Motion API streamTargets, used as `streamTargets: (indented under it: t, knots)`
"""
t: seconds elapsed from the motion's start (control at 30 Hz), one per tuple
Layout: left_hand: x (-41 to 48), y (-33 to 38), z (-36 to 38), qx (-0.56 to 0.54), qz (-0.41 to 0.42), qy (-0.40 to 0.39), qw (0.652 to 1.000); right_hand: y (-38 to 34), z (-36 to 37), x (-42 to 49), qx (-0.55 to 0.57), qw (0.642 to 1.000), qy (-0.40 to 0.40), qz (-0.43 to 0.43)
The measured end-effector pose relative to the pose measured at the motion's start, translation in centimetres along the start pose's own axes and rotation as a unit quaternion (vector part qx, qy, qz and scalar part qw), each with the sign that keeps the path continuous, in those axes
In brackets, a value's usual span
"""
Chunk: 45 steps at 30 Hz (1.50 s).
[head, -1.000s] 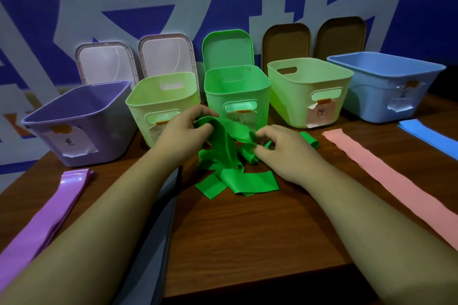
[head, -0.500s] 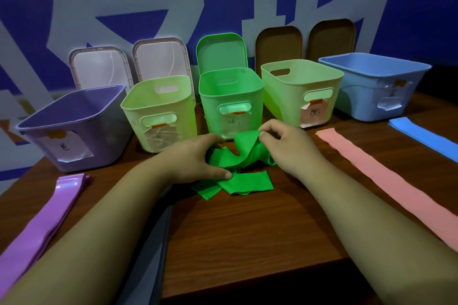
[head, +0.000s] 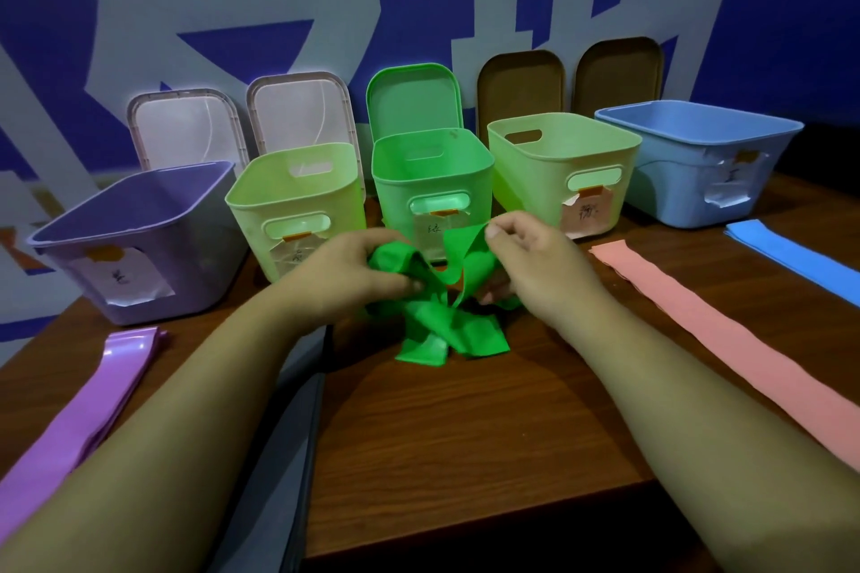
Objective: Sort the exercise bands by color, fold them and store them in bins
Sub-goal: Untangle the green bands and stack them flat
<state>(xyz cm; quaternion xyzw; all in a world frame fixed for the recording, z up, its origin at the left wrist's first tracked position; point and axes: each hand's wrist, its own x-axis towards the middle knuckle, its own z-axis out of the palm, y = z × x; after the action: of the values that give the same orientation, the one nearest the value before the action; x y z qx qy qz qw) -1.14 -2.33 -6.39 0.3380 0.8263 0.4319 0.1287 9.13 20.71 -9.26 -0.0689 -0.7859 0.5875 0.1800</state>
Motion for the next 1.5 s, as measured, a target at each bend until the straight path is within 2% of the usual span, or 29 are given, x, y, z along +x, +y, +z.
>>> streamTargets:
  t: [0.13, 0.23, 0.33, 0.4, 0.5, 0.6, 0.73, 0.83, 0.93, 1.0, 1.07, 1.13, 1.17, 1.27, 1.37, 1.5]
  knots:
    - [-0.4, 0.4, -1.9, -0.138, 0.034, 0.095, 0.985, 0.4, 0.0, -0.4, -0.066, 0.995, -0.057, -0.053]
    - [-1.1, 0.2, -3.7, -0.163, 0.042, 0.137, 0.976, 0.5, 0.0, -0.4, -0.096, 0.992, -0.040, -0.064]
    - [-2.1, 0.0, -5.2, 0.002, 0.069, 0.142, 0.987, 0.8, -0.2, 0.3, -0.186, 0.981, 0.023, -0.047]
    - [-2.2, 0.0, -6.0, 0.155, 0.063, 0.121, 0.979, 1.1, -0.4, 0.8, -0.245, 0.968, 0.042, -0.033]
    - [-2.0, -0.2, -6.5, 0.376, -0.006, 0.039, 0.926, 1.4, -0.4, 0.9, -0.362, 0.932, 0.000, -0.012]
    - [-2.0, -0.4, -6.3, 0.441, -0.073, -0.049, 0.893, 1.5, -0.1, 0.7, -0.432, 0.901, -0.036, 0.024]
    - [-2.3, -0.5, -6.2, 0.483, -0.095, -0.081, 0.867, 2.1, -0.1, 1.1, -0.397, 0.918, -0.009, -0.006]
    - [-2.1, -0.1, -6.1, 0.477, -0.085, -0.045, 0.874, 2.0, -0.1, 1.1, -0.322, 0.945, 0.007, -0.050]
    - [-1.9, 0.1, -5.9, 0.468, -0.031, 0.004, 0.883, 0.8, -0.1, 0.3, -0.195, 0.975, 0.008, -0.105]
    - [-1.8, 0.4, -5.3, 0.458, 0.038, 0.028, 0.888, 0.0, -0.1, -0.4, -0.107, 0.987, -0.038, -0.115]
    - [-1.6, 0.7, -4.2, 0.381, 0.084, 0.019, 0.920, -0.3, 0.0, -1.1, -0.077, 0.985, -0.109, -0.111]
    - [-1.1, 0.6, -2.6, 0.308, 0.078, -0.047, 0.947, -0.3, 0.3, -1.4, -0.101, 0.978, -0.152, -0.106]
    - [-0.8, 0.3, -1.8, 0.303, 0.067, -0.079, 0.947, -0.2, 0.4, -1.4, -0.115, 0.975, -0.155, -0.106]
    - [0.1, -0.8, -0.3, 0.368, 0.056, -0.108, 0.922, -0.2, 0.3, -1.4, -0.104, 0.983, -0.126, -0.090]
    - [0.2, -0.8, -0.7, 0.383, 0.064, -0.101, 0.916, -0.1, 0.0, -1.2, -0.052, 0.992, -0.083, -0.076]
    - [-0.2, -0.3, -2.0, 0.477, 0.055, -0.066, 0.874, -0.4, -0.4, -1.4, 0.014, 0.994, -0.084, -0.071]
